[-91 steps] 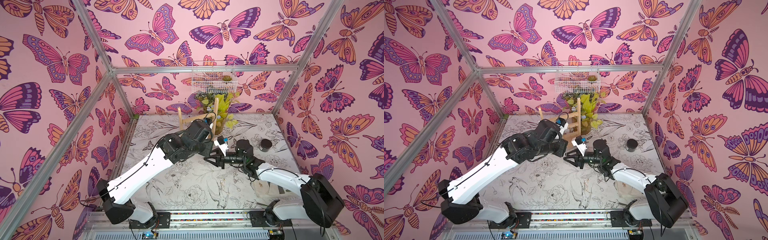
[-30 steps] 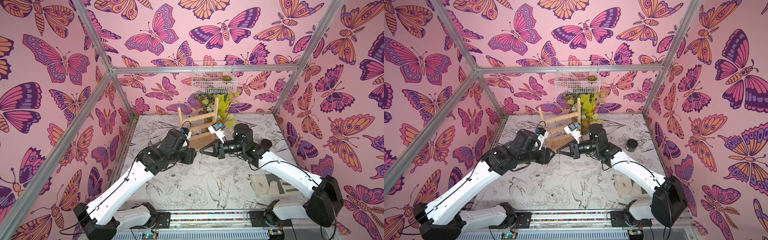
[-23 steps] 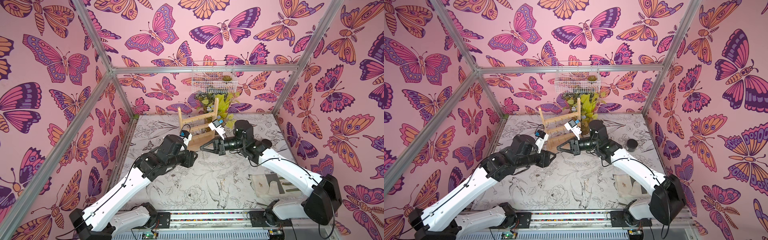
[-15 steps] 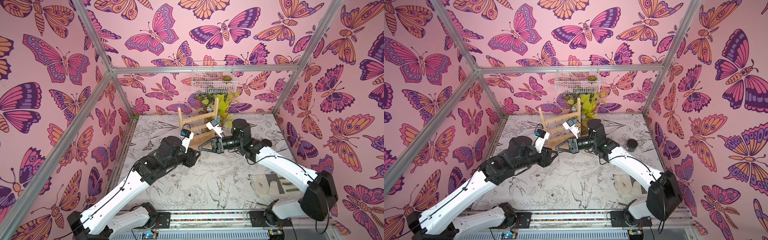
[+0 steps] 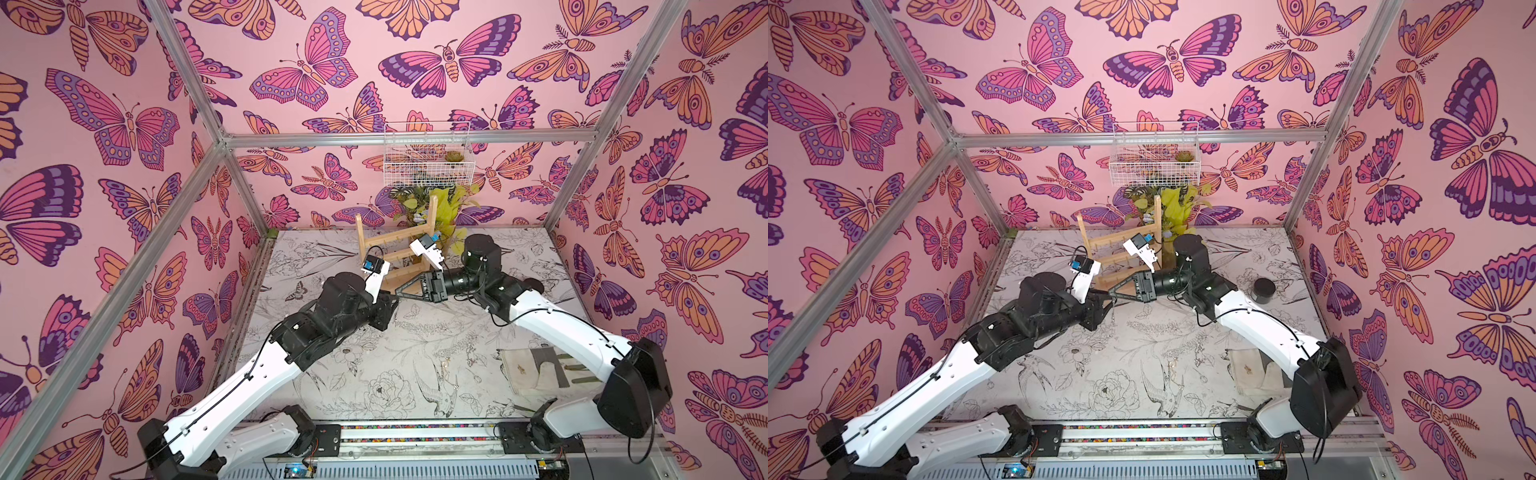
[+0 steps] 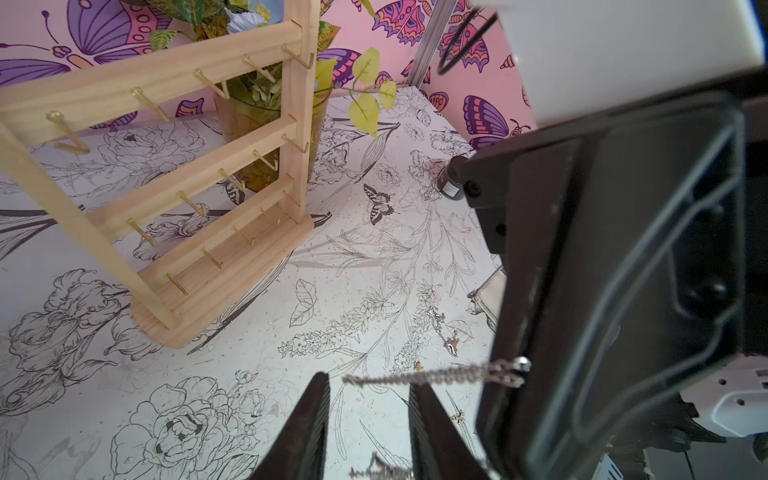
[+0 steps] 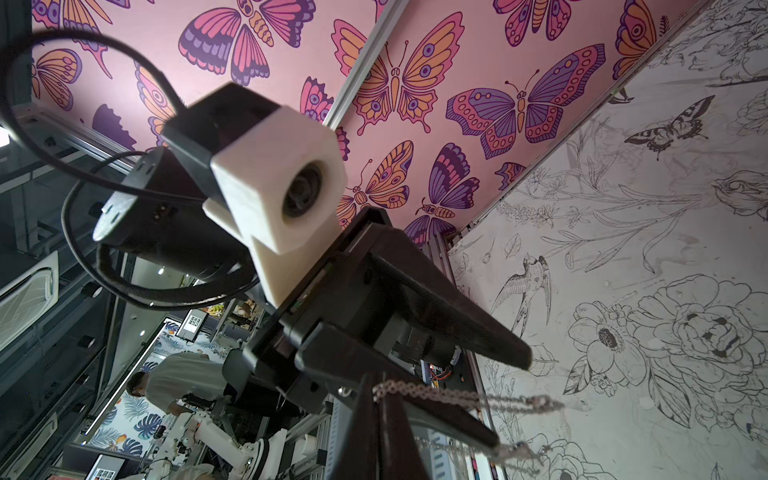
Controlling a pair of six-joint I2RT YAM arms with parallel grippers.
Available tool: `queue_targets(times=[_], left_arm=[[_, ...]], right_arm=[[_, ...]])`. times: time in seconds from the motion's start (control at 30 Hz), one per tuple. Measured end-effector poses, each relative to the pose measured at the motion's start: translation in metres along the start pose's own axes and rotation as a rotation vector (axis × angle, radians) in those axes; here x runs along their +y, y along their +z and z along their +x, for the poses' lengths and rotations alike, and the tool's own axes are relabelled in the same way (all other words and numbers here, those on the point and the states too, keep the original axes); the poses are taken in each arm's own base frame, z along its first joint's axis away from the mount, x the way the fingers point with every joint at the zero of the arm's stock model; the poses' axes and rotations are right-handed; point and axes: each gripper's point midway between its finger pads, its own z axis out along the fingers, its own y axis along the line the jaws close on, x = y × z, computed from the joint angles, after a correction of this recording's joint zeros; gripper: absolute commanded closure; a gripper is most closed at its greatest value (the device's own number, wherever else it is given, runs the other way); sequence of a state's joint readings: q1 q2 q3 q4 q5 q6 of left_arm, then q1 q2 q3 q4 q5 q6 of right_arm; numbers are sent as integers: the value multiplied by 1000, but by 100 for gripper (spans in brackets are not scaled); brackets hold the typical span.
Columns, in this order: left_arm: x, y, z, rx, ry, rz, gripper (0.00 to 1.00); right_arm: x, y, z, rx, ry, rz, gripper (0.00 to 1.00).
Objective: Hang the necklace on the jewelry display stand
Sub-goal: Adjust the necklace.
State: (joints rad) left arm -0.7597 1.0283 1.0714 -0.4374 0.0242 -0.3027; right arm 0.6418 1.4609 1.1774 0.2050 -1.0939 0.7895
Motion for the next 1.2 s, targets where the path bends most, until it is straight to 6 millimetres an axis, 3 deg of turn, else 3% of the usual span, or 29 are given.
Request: queue_targets(times=[0.43, 1.2], left_arm=[[5, -1, -1, -14, 8, -27, 73], [10, -9, -6, -69, 10, -52, 74]], right_arm=[[-10, 5, 1, 8, 27, 3, 100], [-3, 12, 3, 22, 25, -15, 100]])
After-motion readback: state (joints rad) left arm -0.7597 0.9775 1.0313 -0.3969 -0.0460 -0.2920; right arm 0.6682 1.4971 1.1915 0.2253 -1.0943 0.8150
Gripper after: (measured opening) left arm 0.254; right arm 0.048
